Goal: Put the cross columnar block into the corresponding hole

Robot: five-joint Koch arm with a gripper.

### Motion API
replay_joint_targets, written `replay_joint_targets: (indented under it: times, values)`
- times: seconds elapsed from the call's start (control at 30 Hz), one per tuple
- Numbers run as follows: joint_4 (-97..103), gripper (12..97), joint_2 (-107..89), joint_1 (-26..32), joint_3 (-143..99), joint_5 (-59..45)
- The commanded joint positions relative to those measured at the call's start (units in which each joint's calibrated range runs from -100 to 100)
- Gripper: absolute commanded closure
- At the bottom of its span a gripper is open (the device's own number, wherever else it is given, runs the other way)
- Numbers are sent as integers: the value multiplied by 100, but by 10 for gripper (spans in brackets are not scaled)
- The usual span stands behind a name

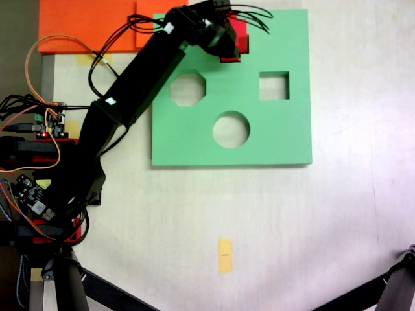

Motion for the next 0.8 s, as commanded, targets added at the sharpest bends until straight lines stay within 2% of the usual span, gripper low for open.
replay_joint_targets:
  times: [0.0,0.23,0.33,0.37,0.47,0.6,0.77]
  values:
    - [8,570,90,88,280,49]
    - [-416,567,621,78,280,73]
    - [-541,538,691,63,280,73]
    - [-637,469,663,59,280,68]
    - [-801,135,342,54,290,54]
    - [-1359,131,-385,-39,290,-181]
    - [-1889,132,-2410,-239,300,-860]
